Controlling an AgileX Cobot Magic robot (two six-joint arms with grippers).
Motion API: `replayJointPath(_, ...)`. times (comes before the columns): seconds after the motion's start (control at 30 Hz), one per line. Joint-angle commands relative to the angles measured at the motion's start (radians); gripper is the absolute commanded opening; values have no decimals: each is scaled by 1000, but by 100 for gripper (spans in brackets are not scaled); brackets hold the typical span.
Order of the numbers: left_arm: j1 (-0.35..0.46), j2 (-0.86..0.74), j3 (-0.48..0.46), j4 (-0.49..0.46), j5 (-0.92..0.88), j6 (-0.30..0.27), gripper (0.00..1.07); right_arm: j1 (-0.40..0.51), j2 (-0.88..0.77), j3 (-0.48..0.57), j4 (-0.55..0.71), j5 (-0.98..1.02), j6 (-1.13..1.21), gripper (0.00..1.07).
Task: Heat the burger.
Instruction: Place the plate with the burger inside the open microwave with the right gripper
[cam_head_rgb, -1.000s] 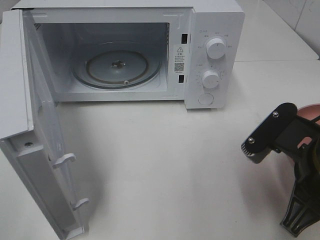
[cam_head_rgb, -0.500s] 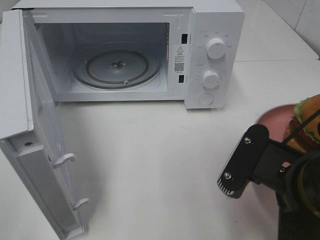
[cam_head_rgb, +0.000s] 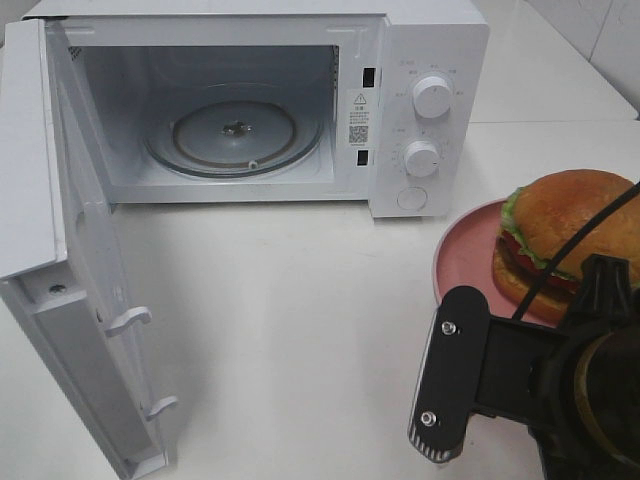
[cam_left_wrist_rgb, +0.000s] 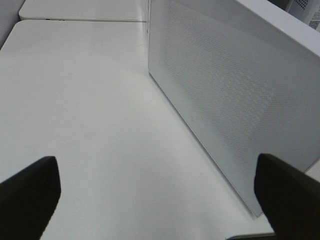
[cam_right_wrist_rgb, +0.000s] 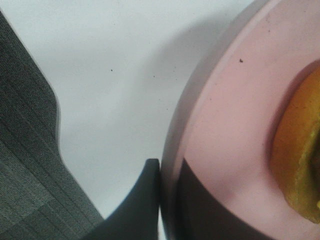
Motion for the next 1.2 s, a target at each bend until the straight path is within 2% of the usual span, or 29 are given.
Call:
replayJointPath(0.03, -6, -15, 2, 1, -15, -7, 98, 4, -8, 3, -61, 3, -46, 0)
replayJointPath(0.27, -6, -15, 2, 1, -15, -7, 98, 4, -8, 3, -61, -33, -168, 0)
replayJointPath(0.63, -6, -15, 2, 1, -15, -7, 98, 4, -8, 2, -69, -105, -226, 0)
replayJointPath(0.9, -6, -15, 2, 1, -15, -7, 98, 4, -8, 2, -74, -150, -381, 0)
replayJointPath(1.2, -6, -15, 2, 1, -15, -7, 98, -2, -8, 2, -166, -240, -468, 0)
